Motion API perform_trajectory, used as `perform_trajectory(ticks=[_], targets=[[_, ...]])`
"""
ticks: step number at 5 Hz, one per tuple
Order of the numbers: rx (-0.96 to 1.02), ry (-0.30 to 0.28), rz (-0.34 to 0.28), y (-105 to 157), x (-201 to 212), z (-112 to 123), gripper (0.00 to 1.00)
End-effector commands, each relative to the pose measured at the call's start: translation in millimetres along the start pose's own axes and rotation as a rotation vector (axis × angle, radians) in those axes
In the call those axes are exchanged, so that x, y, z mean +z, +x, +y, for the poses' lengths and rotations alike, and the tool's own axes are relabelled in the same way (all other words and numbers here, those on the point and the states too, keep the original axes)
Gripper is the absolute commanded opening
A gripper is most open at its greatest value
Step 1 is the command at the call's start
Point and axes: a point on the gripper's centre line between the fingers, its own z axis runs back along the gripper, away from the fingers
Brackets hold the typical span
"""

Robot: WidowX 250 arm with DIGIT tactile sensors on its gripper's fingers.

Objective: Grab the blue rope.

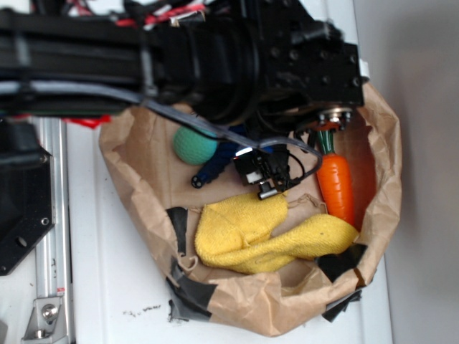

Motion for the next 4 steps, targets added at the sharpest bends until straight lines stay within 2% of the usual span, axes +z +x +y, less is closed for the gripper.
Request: perform_trajectory(ticks=[1,3,4], targets=[[0.025,-0.012,-0.05,6.6,9.7,12.3,1.0],[0.025,-0.012,-0.05,6.6,9.7,12.3,1.0],[0.094,0.01,-0.159,2.1,6.3,37.2,1.0]])
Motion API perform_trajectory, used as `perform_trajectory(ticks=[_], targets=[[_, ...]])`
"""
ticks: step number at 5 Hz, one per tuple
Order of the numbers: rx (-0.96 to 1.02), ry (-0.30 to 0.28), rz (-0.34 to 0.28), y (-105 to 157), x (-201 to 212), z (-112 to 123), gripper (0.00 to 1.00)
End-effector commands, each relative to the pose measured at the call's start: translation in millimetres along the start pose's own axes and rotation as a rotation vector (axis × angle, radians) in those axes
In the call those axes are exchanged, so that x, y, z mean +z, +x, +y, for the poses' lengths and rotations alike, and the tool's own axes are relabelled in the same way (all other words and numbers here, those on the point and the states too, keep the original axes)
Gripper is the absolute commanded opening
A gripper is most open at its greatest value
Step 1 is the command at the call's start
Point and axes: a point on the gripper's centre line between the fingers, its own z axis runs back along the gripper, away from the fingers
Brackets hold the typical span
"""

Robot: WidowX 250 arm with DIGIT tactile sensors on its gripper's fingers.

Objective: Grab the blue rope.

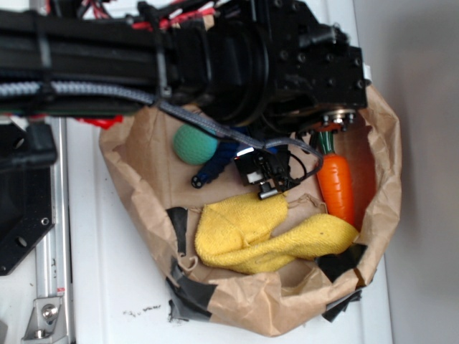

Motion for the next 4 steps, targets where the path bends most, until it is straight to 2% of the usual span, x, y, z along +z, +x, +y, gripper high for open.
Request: perform_trajectory(ticks=[1,2,3,4], targets=[[0.061,-0.193,-0.327,20.8,1.3,52.3,1.0],[0.076,-0.088,-0.355,42.9,-5.1,42.8,1.0],[0.053,-0.043,-0.332,55.1,-7.2,33.0,1.0],[0.026,0.044,-0.267,71.8,-4.6,8.1,1.0]])
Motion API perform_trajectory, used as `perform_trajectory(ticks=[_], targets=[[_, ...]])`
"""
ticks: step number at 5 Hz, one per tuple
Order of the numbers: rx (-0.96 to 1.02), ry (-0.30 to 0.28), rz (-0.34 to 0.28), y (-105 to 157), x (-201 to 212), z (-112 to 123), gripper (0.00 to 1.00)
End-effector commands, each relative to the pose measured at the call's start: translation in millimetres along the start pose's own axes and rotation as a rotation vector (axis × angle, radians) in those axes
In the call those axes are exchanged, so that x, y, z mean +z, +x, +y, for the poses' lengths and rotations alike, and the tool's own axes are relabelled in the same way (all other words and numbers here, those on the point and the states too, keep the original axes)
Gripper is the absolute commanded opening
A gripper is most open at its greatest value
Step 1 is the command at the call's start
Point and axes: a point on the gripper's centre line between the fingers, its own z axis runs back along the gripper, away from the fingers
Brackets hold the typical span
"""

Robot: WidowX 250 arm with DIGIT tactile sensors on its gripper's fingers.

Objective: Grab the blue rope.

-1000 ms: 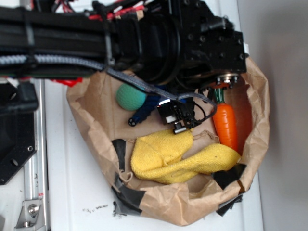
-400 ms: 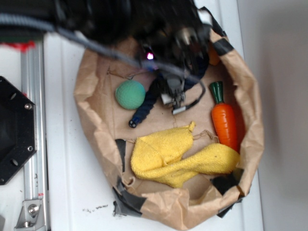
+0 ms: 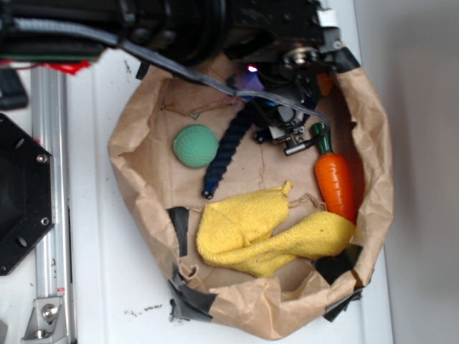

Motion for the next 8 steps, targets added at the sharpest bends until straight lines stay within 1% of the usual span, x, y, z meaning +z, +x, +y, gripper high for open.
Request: perform_trajectory(ticks=[1,2,3,4,5,6,7,8], targets=[[-0.064,0.12,0.048,26.6,-7.2,-43.2,1.0],[-0.099,0.128,0.058,20.1,-14.2,-56.2,1.0],[-0.109,0.142,0.051,15.6,-12.6,-61.4,0.0],[-0.11,0.155,0.067,11.9,-5.6,-60.8,0.0],[-0.121,0.121,0.117,1.2,22.0,-57.9,0.0],[-0.112,0.075,0.137,-8.6,65.6,-60.7,0.0],[-0.099,0.029,0.117,-27.4,107.2,-55.6,0.0],[-0.084,0.007,0.056,-38.4,120.7,-47.9,0.0]])
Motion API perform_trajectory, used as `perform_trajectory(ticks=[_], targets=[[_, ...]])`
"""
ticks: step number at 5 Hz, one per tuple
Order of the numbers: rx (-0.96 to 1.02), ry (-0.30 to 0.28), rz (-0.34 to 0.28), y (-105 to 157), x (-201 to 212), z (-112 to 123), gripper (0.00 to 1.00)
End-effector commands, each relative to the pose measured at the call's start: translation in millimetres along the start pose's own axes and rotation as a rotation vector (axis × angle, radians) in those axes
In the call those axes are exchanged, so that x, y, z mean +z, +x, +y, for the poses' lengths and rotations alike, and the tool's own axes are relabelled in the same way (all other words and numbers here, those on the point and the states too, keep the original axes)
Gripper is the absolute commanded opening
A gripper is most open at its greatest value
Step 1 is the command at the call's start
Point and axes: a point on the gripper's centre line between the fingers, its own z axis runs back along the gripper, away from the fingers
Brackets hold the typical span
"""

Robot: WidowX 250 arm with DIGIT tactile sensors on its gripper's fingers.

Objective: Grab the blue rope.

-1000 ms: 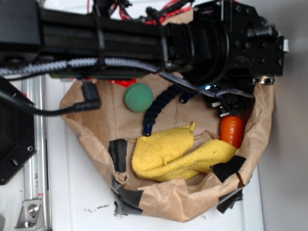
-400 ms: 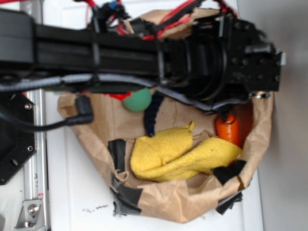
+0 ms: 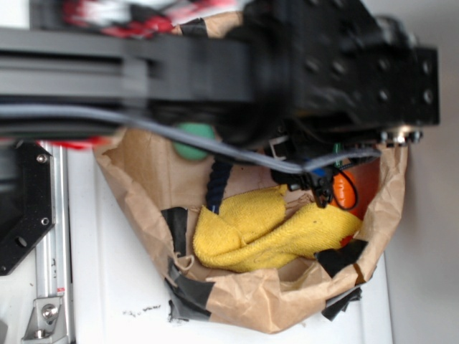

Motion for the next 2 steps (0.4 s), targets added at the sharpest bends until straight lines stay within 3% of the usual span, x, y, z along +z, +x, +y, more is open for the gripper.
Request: perform_trajectory(ticks=[1,2], targets=[[0.01,-0.02,-0.217,-20.7,27.8,10.7,0.0],[0.007,-0.065,-0.234,-19.9,22.7,15.7,0.0]])
